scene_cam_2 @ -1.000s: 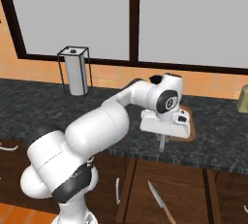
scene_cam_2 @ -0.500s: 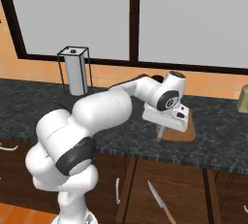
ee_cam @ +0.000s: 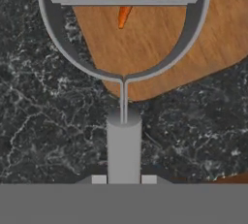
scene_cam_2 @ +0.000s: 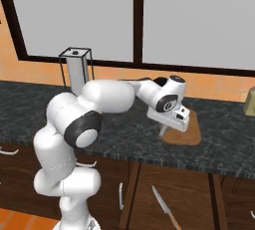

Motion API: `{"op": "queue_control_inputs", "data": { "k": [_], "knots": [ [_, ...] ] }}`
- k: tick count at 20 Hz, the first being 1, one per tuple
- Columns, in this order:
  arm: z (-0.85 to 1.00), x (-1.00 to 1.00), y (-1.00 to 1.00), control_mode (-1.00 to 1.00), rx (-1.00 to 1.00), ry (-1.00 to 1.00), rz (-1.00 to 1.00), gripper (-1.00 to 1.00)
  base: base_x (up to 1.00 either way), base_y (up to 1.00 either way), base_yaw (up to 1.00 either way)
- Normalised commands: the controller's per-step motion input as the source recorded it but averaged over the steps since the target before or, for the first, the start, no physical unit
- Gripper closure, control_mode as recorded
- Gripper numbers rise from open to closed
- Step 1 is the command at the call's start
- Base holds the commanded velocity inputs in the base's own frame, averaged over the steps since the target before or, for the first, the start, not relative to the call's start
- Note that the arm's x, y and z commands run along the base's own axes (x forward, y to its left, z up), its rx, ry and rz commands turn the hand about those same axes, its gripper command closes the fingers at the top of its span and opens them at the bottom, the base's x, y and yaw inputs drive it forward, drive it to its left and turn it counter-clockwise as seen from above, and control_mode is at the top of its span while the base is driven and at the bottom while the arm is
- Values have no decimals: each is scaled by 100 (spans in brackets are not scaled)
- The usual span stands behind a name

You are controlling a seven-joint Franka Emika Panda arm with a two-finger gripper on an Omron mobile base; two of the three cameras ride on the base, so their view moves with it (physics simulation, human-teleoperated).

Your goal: Place the appropriate cutting tool for cutting the carrot skin on the cutting board.

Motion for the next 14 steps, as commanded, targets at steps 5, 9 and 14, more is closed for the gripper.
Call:
{"op": "queue_control_inputs", "data": {
  "k": [5, 9, 14],
  "knots": [
    [-22, 56, -33, -100, 0, 0, -8, 100, 0, 0, 0],
    [-24, 41, -73, -100, 0, 0, -4, 100, 0, 0, 0],
    [-25, 43, -37, -100, 0, 0, -5, 100, 0, 0, 0]
  ]
}}
